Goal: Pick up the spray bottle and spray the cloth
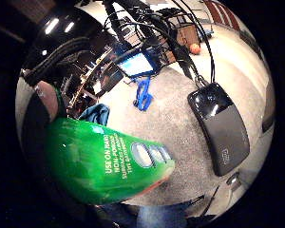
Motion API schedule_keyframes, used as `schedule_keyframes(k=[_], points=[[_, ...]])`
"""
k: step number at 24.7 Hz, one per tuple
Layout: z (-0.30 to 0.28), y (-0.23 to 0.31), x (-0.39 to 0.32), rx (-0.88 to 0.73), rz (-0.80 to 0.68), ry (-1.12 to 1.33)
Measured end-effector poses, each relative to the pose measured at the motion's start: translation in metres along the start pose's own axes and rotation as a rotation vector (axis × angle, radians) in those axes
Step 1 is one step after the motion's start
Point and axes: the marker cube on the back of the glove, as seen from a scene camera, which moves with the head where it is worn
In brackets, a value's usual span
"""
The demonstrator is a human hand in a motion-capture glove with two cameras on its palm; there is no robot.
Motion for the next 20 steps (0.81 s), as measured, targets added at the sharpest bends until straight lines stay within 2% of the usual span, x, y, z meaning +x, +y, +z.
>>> schedule_keyframes(k=[9,20], points=[[-0.004,-0.014,-0.021,0.085,0.018,-0.008],[-0.017,-0.058,-0.139,0.092,-0.245,0.053]])
